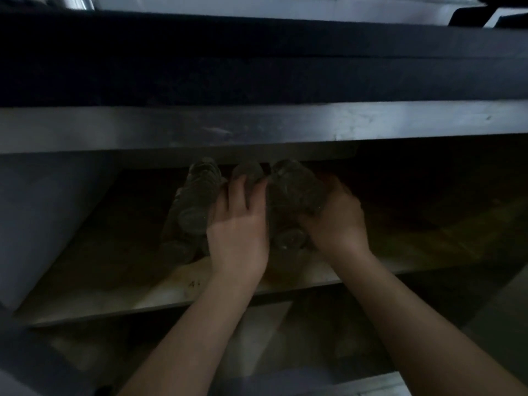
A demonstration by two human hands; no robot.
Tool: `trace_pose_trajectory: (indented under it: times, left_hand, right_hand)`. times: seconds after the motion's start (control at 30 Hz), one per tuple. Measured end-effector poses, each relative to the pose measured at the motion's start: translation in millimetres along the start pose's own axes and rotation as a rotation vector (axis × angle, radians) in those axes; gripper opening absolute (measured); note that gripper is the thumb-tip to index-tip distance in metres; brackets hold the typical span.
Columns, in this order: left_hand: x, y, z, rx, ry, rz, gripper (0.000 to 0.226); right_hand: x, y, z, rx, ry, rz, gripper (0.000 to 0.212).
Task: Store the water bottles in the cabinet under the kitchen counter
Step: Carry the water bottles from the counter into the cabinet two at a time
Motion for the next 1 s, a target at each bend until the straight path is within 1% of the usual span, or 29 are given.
trace_pose_trajectory:
  times: [0.07, 0.17, 0.27, 0.33, 0.4, 0.5, 0.57, 0.63, 0.67, 0.77, 0.9, 0.97, 1.0]
  left_hand:
    - [2.4, -5.3, 3.9, 0.046, -0.002, 0.023, 0.054]
    - [-3.6, -3.9, 14.9, 0.04, -0.04, 0.04, 0.055]
    - [-11.6, 7.8, 30.3, -0.043, -0.121, 0.063, 0.058]
    - [-19.7, 13.7, 35.9, -0.099, -0.149, 0.039, 0.059]
    - [-26.8, 16.6, 37.3, -0.142, -0.175, 0.027, 0.067]
    - [-31.9, 18.6, 29.7, -0.153, -0.201, 0.06, 0.073]
    - [-35.1, 20.8, 20.2, -0.14, -0.184, 0.054, 0.069]
    - [-38.2, 23.8, 12.7, -0.112, -0.179, 0.05, 0.059]
    - [-39.1, 25.2, 11.0, -0.1, -0.182, 0.058, 0.055]
    - [-38.9, 25.8, 12.8, -0.095, -0.179, 0.077, 0.055]
    - [-34.5, 23.2, 16.7, -0.091, -0.181, 0.066, 0.049]
    - [-35.4, 22.9, 17.2, -0.079, -0.171, 0.058, 0.052]
    - [-35.7, 23.0, 16.7, -0.07, -0.168, 0.06, 0.054]
  right_hand:
    - [0.7, 1.5, 8.3, -0.013, 0.026, -0.013, 0.065]
    - [9.1, 10.4, 17.9, -0.005, -0.02, -0.024, 0.069]
    - [13.9, 12.4, 19.8, -0.005, -0.065, -0.041, 0.074]
    - [15.4, 15.7, 24.8, -0.066, -0.072, -0.058, 0.08]
    - [15.0, 25.4, 28.7, -0.119, -0.028, -0.11, 0.084]
    - [14.4, 37.1, 25.1, -0.073, 0.07, -0.19, 0.074]
    - [13.1, 38.5, 22.4, -0.042, 0.081, -0.201, 0.068]
    - [8.6, 35.5, 22.9, -0.031, 0.093, -0.245, 0.067]
    - [6.4, 32.8, 24.6, -0.038, 0.106, -0.269, 0.068]
    - [1.2, 23.9, 31.4, -0.107, 0.147, -0.289, 0.071]
    - [-9.0, 17.0, 39.8, -0.155, 0.242, -0.31, 0.067]
    - [-16.7, 15.5, 42.1, -0.175, 0.27, -0.317, 0.061]
    - [-22.3, 15.2, 42.4, -0.18, 0.271, -0.335, 0.063]
Point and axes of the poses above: each hand's wrist, its own y-axis away from the middle knuckle, its own z-axis out of the palm, x = y × z, the point moved 8 cm from there along -y, towards the middle knuckle, and after that the axes turned 2 degrees about z, right-handed, at the moved point
